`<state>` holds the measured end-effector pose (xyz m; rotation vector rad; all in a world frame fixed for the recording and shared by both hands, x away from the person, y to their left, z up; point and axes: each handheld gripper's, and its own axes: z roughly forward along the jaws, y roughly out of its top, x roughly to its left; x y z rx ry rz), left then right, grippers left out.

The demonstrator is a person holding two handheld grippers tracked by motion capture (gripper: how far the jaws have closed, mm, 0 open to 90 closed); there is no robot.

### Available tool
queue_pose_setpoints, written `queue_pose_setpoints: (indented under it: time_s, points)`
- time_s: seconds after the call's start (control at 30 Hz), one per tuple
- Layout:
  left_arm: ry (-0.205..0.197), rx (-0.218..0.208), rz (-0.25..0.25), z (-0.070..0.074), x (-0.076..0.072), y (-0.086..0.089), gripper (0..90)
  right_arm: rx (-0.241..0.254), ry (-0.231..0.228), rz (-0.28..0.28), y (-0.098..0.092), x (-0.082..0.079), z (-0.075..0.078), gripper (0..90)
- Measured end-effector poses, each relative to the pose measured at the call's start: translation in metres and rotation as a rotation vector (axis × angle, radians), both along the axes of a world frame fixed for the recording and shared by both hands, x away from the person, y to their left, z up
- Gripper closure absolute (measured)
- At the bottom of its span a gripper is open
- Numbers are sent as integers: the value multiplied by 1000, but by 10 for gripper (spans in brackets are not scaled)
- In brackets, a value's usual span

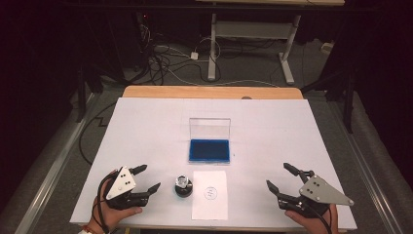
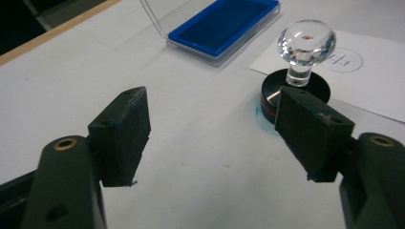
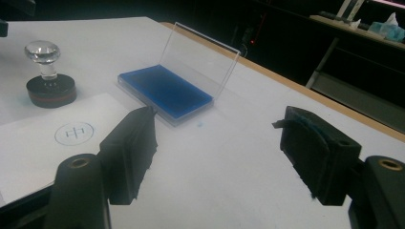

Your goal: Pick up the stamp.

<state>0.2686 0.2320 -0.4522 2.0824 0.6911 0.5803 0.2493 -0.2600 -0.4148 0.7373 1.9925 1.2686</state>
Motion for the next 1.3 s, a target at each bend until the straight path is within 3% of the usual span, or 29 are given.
queue_pose_setpoints:
  time_s: [0.23, 0.3, 0.47, 0.53, 0.7, 0.77, 0.8, 0.9, 1.1, 1.17, 1.23, 1.3]
  points:
    - [43, 23, 4, -1, -1, -2, 270, -2, 1, 8, 0, 7, 0, 286]
    - [61, 8, -5, -1, 0, -2, 272, 1, 14, 6, 0, 10, 1, 286]
    - [104, 15, -39, 6, 5, -6, 302, -14, 48, -15, -1, 11, -2, 284]
    - [138, 65, -61, 16, 9, -13, 305, -22, 53, -22, -1, 12, -2, 284]
    - [203, 94, -128, 33, 13, -21, 295, -37, 79, -13, 3, 16, -5, 280]
    - [205, 108, -131, 36, 14, -23, 296, -53, 85, -7, 4, 17, -7, 280]
    - [223, 144, -136, 40, 15, -26, 296, -56, 89, -7, 5, 18, -7, 282]
    - [251, 171, -148, 43, 18, -32, 296, -63, 102, -6, 7, 20, -8, 284]
    - [261, 208, -152, 48, 22, -46, 296, -84, 103, 6, 11, 23, -9, 285]
    - [285, 247, -175, 50, 25, -57, 308, -85, 108, 11, 12, 23, -10, 285]
    - [297, 260, -183, 50, 26, -60, 311, -99, 104, 12, 14, 23, -11, 294]
    - [340, 293, -211, 47, 31, -71, 311, -100, 87, 1, 14, 23, -10, 299]
